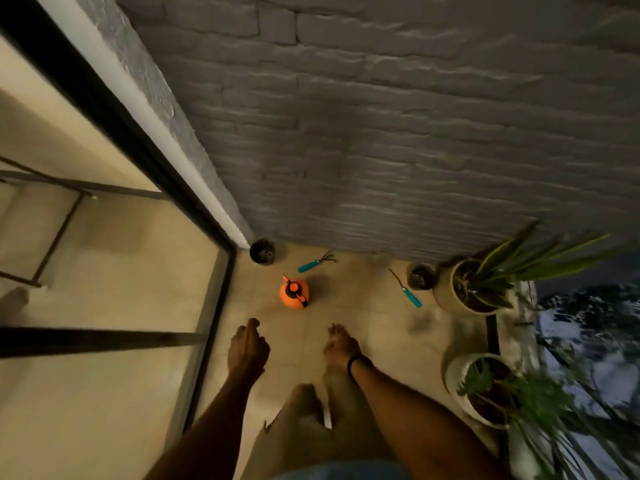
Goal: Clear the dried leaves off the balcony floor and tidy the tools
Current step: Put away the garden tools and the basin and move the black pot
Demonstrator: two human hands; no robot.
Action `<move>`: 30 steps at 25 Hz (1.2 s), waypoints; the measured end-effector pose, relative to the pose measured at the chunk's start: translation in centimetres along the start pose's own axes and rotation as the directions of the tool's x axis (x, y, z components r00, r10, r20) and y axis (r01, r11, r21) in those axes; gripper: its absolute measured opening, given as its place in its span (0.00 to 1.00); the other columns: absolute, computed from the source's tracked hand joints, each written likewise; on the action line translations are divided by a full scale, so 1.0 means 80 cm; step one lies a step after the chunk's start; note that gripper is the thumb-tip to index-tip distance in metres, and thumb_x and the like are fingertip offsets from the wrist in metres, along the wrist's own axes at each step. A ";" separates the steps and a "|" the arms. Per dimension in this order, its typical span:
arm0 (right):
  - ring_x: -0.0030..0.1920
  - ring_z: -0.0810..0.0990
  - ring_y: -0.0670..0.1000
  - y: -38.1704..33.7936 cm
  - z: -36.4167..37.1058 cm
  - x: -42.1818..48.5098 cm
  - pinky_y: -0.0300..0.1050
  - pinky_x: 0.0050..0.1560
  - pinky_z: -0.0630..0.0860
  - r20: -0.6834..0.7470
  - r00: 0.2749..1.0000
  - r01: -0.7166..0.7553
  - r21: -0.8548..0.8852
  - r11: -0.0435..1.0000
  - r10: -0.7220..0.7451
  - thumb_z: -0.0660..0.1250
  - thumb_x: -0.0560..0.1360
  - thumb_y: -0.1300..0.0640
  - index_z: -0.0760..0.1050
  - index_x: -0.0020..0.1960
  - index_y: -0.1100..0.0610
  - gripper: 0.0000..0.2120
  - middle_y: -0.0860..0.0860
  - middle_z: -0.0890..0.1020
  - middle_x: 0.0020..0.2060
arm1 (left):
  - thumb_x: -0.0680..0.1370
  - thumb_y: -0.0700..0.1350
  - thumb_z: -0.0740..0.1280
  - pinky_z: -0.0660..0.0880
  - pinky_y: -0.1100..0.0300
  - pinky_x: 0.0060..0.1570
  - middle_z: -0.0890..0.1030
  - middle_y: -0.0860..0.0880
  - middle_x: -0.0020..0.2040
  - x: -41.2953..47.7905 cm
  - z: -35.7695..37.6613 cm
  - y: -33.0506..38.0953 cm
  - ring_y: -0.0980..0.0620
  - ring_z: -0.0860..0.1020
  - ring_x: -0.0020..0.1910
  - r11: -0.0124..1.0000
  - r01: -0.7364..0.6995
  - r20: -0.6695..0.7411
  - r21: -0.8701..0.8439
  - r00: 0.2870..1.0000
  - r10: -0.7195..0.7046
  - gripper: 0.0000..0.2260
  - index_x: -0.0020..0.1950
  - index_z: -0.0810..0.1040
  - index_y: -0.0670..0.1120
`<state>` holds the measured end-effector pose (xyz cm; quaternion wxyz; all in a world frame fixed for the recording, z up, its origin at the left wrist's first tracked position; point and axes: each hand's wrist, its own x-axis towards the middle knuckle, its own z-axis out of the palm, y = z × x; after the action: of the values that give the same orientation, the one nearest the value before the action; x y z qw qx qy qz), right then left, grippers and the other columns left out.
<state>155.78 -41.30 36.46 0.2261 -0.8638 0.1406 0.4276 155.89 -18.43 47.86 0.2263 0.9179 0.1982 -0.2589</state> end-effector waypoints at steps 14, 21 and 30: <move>0.74 0.62 0.63 -0.102 0.084 0.428 0.52 0.70 0.63 0.191 0.978 -0.086 -0.013 0.996 0.087 0.68 0.76 0.41 0.54 0.78 0.62 0.42 0.63 0.63 0.74 | 0.82 0.42 0.58 0.72 0.43 0.61 0.60 0.41 0.77 0.491 0.216 0.011 0.38 0.67 0.69 0.882 -0.228 0.235 0.412 0.962 0.139 0.28 0.81 0.55 0.54; 0.62 0.76 0.60 -0.107 0.102 0.448 0.49 0.56 0.71 0.102 0.994 0.050 -0.062 0.997 -0.044 0.65 0.79 0.58 0.77 0.62 0.61 0.13 0.59 0.80 0.59 | 0.81 0.39 0.61 0.74 0.46 0.55 0.76 0.38 0.59 0.498 0.259 -0.039 0.36 0.76 0.60 0.972 -0.154 0.217 0.180 0.970 0.114 0.13 0.66 0.75 0.41; 0.64 0.76 0.60 -0.199 -0.066 0.146 0.47 0.60 0.72 0.332 0.902 0.387 -0.338 0.858 -0.276 0.61 0.80 0.57 0.77 0.64 0.59 0.15 0.59 0.79 0.62 | 0.74 0.43 0.57 0.68 0.56 0.42 0.77 0.41 0.46 0.159 0.063 -0.046 0.40 0.78 0.44 0.991 0.045 0.045 -0.129 0.998 -0.039 0.14 0.50 0.82 0.43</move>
<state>173.23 -30.92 34.23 0.1347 -0.8355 -0.1336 0.5157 162.18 -14.85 35.68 0.2841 0.8912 0.2290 -0.2694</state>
